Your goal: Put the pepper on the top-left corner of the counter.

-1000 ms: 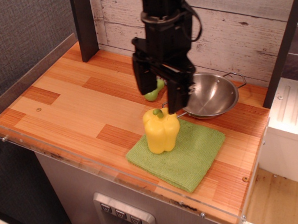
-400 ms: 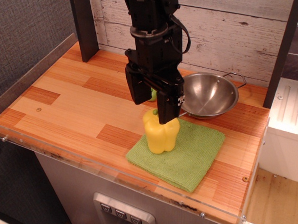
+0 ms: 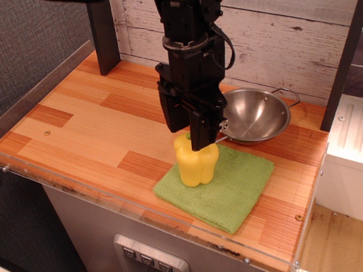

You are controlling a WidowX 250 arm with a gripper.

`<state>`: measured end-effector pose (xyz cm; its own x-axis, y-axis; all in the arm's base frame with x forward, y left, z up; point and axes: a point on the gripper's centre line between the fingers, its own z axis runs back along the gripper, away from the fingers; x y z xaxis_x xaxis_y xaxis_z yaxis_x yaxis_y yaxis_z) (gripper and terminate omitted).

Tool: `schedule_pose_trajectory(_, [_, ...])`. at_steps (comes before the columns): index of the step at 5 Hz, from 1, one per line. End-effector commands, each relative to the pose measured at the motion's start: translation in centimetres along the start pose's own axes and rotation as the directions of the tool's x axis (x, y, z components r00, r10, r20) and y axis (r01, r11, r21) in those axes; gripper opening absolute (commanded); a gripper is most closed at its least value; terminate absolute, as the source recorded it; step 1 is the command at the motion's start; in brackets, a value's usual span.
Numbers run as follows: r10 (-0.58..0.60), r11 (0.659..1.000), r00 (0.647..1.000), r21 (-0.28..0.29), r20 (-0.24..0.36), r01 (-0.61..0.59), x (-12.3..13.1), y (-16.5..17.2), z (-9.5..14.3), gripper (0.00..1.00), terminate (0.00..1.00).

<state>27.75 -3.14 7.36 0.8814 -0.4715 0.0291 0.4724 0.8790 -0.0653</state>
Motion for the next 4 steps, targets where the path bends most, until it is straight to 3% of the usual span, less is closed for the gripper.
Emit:
schedule_pose_trajectory(1, [-0.016,1.000,1.000,0.018,0.005,0.015,0.0,-0.3,0.2,0.00,0.00])
schedule_pose_trajectory(3, [-0.020,1.000,1.000,0.015,0.013,0.020,0.0,-0.3,0.4,0.00,0.00])
schedule_pose_trajectory(4, [0.040,0.997,0.997,0.060,0.064,-0.044,-0.2,1.8,3.3,0.00,0.00])
